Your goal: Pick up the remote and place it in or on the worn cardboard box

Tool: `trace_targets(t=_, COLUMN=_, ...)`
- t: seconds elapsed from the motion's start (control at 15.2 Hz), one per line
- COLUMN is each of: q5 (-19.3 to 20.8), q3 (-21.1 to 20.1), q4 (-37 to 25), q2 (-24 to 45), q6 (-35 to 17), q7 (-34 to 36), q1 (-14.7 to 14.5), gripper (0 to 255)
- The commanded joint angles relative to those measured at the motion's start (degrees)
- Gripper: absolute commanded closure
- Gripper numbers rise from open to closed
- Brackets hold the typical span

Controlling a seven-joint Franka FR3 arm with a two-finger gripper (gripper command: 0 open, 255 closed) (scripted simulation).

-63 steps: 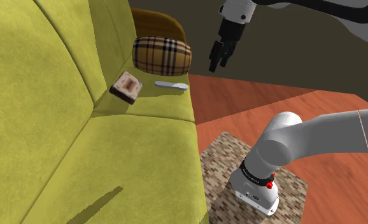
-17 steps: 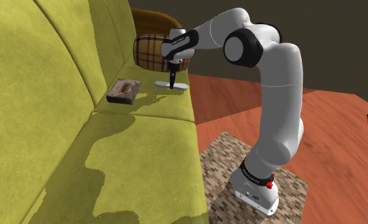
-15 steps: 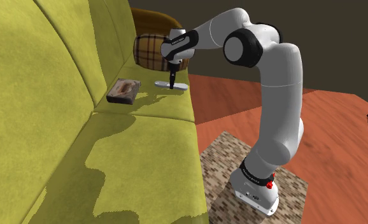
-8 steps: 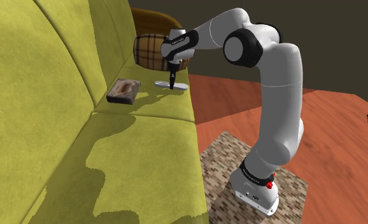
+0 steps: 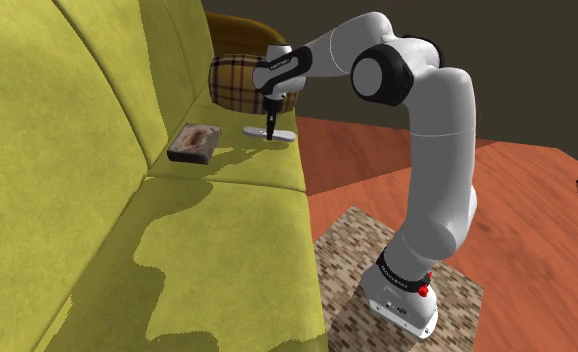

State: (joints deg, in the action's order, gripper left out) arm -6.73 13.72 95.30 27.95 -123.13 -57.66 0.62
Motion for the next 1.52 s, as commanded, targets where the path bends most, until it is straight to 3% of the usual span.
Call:
trace_targets(t=0.0, q5=0.14, q3=0.08, q4=-0.55, q2=-0.48, q6=0.98, q7=0.08, q1=-0.03, gripper=255)
trace_targets(t=1.45, q5=1.67, q3=0.87, q4=-10.56, q2=-5.34, q6=15.70, q7=0.98, q1=-0.15, gripper=255)
